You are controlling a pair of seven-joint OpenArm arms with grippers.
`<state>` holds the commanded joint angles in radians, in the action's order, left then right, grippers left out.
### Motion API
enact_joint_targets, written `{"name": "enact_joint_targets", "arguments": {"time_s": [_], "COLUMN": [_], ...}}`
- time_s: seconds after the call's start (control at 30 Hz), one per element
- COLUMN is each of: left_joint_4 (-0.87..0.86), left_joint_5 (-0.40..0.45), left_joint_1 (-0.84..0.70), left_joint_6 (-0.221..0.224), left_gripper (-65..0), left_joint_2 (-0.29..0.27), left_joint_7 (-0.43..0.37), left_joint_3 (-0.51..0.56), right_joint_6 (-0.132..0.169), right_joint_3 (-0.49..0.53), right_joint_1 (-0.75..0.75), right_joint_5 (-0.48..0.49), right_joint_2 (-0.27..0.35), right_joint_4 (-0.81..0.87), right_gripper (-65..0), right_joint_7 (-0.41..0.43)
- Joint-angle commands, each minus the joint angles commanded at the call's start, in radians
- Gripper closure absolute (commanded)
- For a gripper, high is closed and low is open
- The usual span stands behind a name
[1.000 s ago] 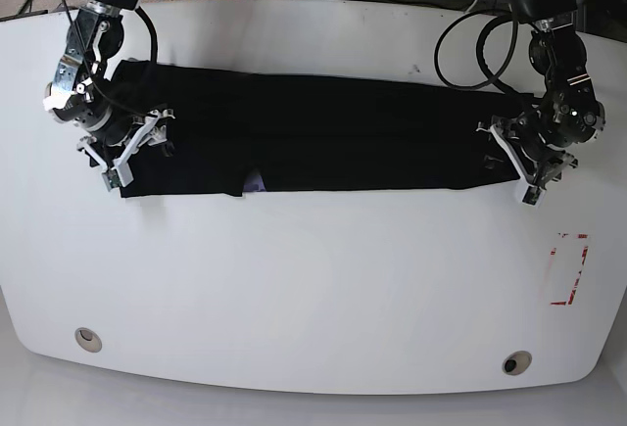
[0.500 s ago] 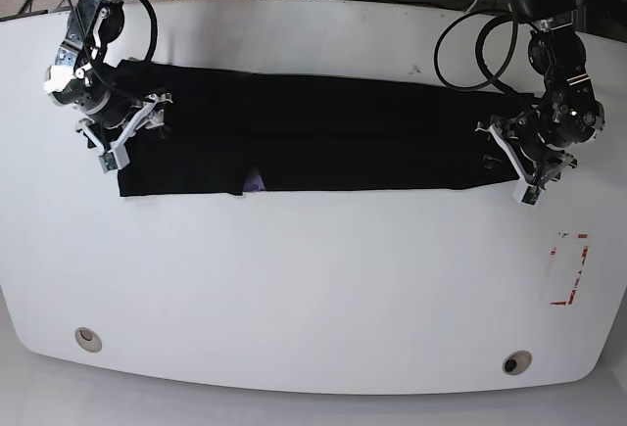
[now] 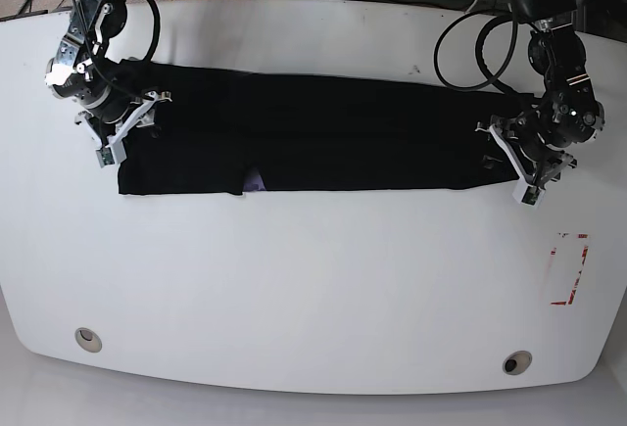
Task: Layout the t-shirt on the table in an organized manner, then fold the t-shirt properly
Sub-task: 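Pull the folded shirt edge with both grippers to straighten the fold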
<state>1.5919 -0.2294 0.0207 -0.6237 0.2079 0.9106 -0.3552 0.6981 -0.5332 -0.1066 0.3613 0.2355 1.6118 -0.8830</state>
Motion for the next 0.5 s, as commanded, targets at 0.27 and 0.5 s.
{"name": "enact_joint_targets", "arguments": {"time_s": [0.27, 0.5], "left_joint_4": [0.000, 0.000], "left_joint_5": [0.000, 0.000], "left_joint_1": [0.000, 0.000], "left_joint_6": [0.000, 0.000], "left_gripper": [-37.2, -37.2], "left_joint_2": [0.000, 0.000], "left_joint_7": [0.000, 0.000], "left_joint_3": [0.000, 0.000], "right_joint_6": [0.000, 0.000], "right_joint_3": [0.000, 0.000], "right_joint_1": [0.000, 0.002], "right_joint_5": [0.000, 0.000], "right_joint_2": [0.000, 0.000], "right_joint_4": [0.000, 0.000], "right_gripper": [-15.7, -28.4], "right_joint_7": [0.000, 0.000]}}
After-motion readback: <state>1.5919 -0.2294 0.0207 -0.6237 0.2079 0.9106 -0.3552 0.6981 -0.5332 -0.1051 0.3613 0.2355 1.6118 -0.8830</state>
